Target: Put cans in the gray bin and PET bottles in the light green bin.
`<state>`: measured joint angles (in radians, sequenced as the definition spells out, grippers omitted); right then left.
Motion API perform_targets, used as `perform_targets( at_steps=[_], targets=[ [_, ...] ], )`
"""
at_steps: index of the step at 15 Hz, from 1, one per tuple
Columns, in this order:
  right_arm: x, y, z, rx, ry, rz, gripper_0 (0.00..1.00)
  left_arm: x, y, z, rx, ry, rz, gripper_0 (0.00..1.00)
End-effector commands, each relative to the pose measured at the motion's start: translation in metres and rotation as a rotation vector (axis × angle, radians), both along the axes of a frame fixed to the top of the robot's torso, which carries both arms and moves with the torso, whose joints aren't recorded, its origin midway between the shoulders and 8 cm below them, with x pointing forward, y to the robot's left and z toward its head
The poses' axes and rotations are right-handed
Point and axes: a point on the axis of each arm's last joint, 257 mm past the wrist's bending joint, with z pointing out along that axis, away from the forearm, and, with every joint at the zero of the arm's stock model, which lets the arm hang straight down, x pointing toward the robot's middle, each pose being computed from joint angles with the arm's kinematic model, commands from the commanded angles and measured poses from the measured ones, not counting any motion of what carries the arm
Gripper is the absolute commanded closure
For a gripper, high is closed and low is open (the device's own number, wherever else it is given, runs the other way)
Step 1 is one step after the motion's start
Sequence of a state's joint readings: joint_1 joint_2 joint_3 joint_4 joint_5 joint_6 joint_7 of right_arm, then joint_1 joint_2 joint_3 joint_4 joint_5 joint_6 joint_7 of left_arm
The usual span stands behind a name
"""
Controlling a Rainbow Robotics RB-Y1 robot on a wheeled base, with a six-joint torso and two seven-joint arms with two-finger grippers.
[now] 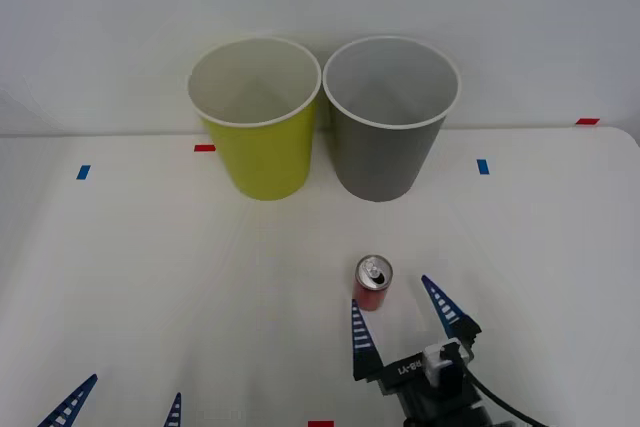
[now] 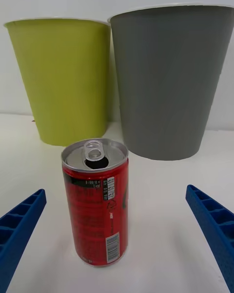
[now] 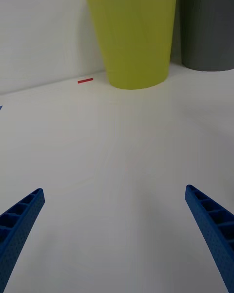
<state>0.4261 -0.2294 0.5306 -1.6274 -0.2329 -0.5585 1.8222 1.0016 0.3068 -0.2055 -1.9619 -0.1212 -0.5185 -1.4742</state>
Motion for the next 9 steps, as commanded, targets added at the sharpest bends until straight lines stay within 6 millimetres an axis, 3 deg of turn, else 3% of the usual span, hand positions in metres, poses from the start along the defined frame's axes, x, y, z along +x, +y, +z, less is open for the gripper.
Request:
perform_targets(
  at_steps=[1, 6, 9],
  targets=[
    [0.011, 0.007, -0.003, -0.034, 0.019, 0.012, 0.0, 0.0, 0.0, 0.0, 0.0, 0.0, 0.0, 0.0],
    [0.032, 0.017, 0.001, -0.041, 0.034, 0.024, 0.0, 0.0, 0.0, 0.0, 0.0, 0.0, 0.0, 0.0],
    [0.039, 0.012, -0.001, -0.043, 0.049, 0.015, 0.0, 0.0, 0.0, 0.0, 0.0, 0.0, 0.0, 0.0]
  ],
)
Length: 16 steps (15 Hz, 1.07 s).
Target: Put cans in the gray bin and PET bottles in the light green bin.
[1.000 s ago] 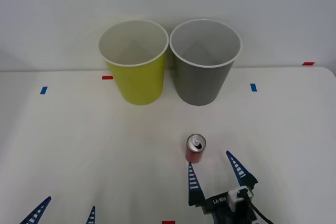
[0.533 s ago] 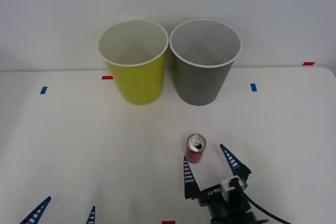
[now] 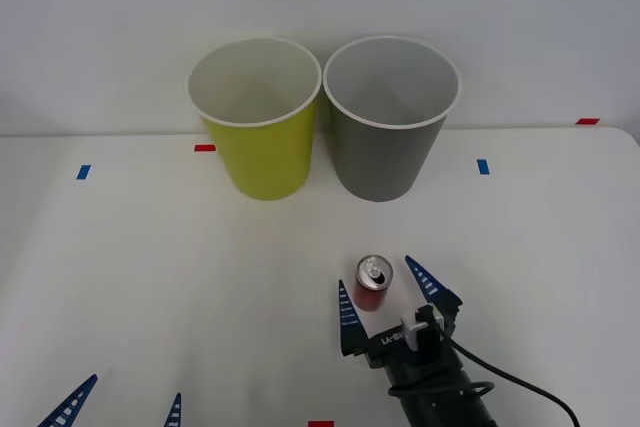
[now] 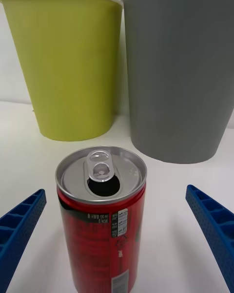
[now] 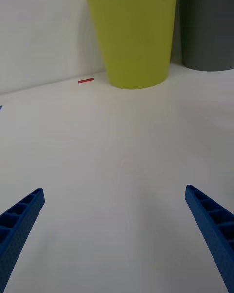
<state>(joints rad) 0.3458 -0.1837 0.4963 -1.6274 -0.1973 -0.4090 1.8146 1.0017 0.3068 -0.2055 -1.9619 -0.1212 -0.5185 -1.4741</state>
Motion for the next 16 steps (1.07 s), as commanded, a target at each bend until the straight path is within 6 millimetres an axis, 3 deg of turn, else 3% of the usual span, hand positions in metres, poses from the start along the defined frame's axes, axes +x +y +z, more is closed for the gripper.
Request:
perform_targets(
  at_steps=[1, 3, 4, 5, 6, 12, 16],
  targets=[
    [0.006, -0.004, -0.001, -0.001, 0.01, -0.007, 0.0, 0.0, 0.0, 0.0, 0.0, 0.0, 0.0, 0.0],
    [0.009, 0.0, 0.0, 0.001, 0.015, -0.004, 0.0, 0.0, 0.0, 0.0, 0.0, 0.0, 0.0, 0.0],
    [0.008, 0.002, 0.0, 0.008, 0.018, -0.001, 0.27, 0.0, 0.0, 0.0, 0.0, 0.0, 0.0, 0.0],
    [0.009, 0.002, 0.001, 0.017, 0.018, -0.002, 0.71, 0.0, 0.0, 0.0, 0.0, 0.0, 0.0, 0.0],
    [0.008, 0.002, 0.001, 0.029, 0.019, -0.003, 0.91, 0.0, 0.0, 0.0, 0.0, 0.0, 0.0, 0.0],
    [0.011, 0.0, 0.003, 0.094, 0.038, -0.013, 0.97, 0.0, 0.0, 0.0, 0.0, 0.0, 0.0, 0.0],
    [0.022, -0.008, 0.01, 0.048, 0.022, -0.019, 0.99, 0.0, 0.0, 0.0, 0.0, 0.0, 0.0, 0.0]
  ],
)
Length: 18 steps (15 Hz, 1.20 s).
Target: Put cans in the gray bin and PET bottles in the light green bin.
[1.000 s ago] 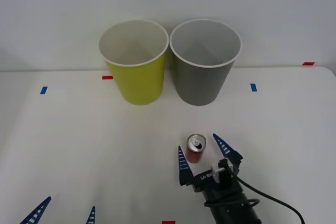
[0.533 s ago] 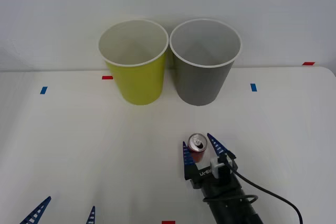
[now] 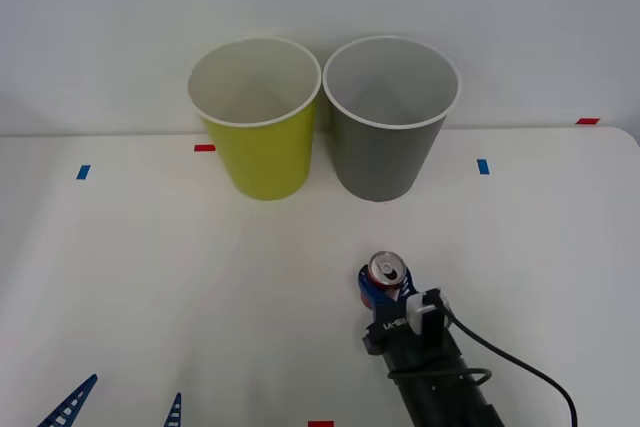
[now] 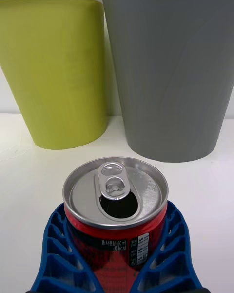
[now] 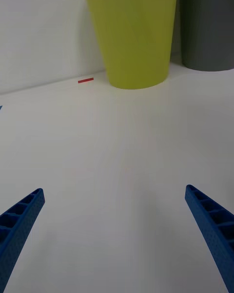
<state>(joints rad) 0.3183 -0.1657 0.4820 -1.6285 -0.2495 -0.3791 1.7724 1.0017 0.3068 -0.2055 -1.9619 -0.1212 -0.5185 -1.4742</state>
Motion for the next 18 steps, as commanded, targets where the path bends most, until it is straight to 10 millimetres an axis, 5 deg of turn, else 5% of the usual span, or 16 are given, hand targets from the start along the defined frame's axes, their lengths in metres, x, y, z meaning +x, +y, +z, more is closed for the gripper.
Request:
perform_targets(
  at_steps=[1, 5, 11, 15, 18],
  targets=[
    [0.014, -0.008, 0.011, -0.065, 0.002, -0.002, 1.0, 0.0, 0.0, 0.0, 0.0, 0.0, 0.0, 0.0],
    [0.025, -0.018, 0.047, -0.113, 0.094, 0.001, 1.0, 0.0, 0.0, 0.0, 0.0, 0.0, 0.0, 0.0],
    [0.016, -0.037, 0.104, -0.185, 0.199, 0.005, 1.0, 0.0, 0.0, 0.0, 0.0, 0.0, 0.0, 0.0],
    [0.004, -0.035, 0.144, -0.191, 0.211, 0.026, 1.0, 0.0, 0.0, 0.0, 0.0, 0.0, 0.0, 0.0],
    [0.015, -0.028, 0.178, -0.197, 0.133, 0.037, 1.0, 0.0, 0.0, 0.0, 0.0, 0.0, 0.0, 0.0]
  ],
)
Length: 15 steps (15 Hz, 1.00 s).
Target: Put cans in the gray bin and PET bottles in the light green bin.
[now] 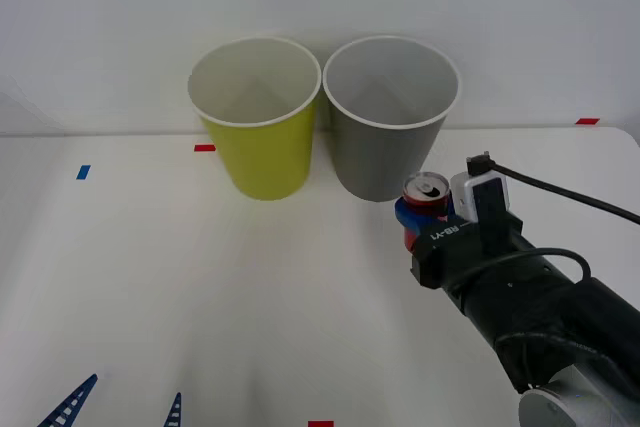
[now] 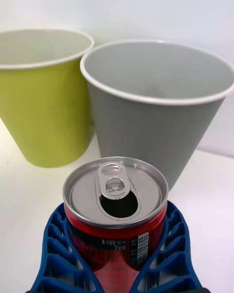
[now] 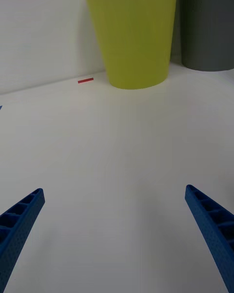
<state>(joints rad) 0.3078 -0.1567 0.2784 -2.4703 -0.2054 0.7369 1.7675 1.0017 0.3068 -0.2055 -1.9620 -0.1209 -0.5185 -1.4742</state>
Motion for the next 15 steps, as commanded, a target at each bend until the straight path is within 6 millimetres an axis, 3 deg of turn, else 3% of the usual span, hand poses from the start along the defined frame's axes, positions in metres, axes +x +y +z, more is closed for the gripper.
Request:
perform_targets(
  at_steps=[1, 9, 12, 15],
  targets=[
    [0.011, 0.007, 0.033, -0.01, -0.068, 0.02, 1.0, 0.0, 0.0, 0.0, 0.0, 0.0, 0.0, 0.0],
    [0.028, 0.014, 0.101, -0.03, -0.038, 0.04, 1.0, 0.0, 0.0, 0.0, 0.0, 0.0, 0.0, 0.0],
    [0.046, 0.023, 0.125, -0.039, -0.083, 0.053, 1.0, 0.0, 0.0, 0.0, 0.0, 0.0, 0.0, 0.0],
    [0.075, 0.019, 0.146, -0.026, -0.099, 0.037, 1.0, 0.0, 0.0, 0.0, 0.0, 0.0, 0.0, 0.0]
  ],
)
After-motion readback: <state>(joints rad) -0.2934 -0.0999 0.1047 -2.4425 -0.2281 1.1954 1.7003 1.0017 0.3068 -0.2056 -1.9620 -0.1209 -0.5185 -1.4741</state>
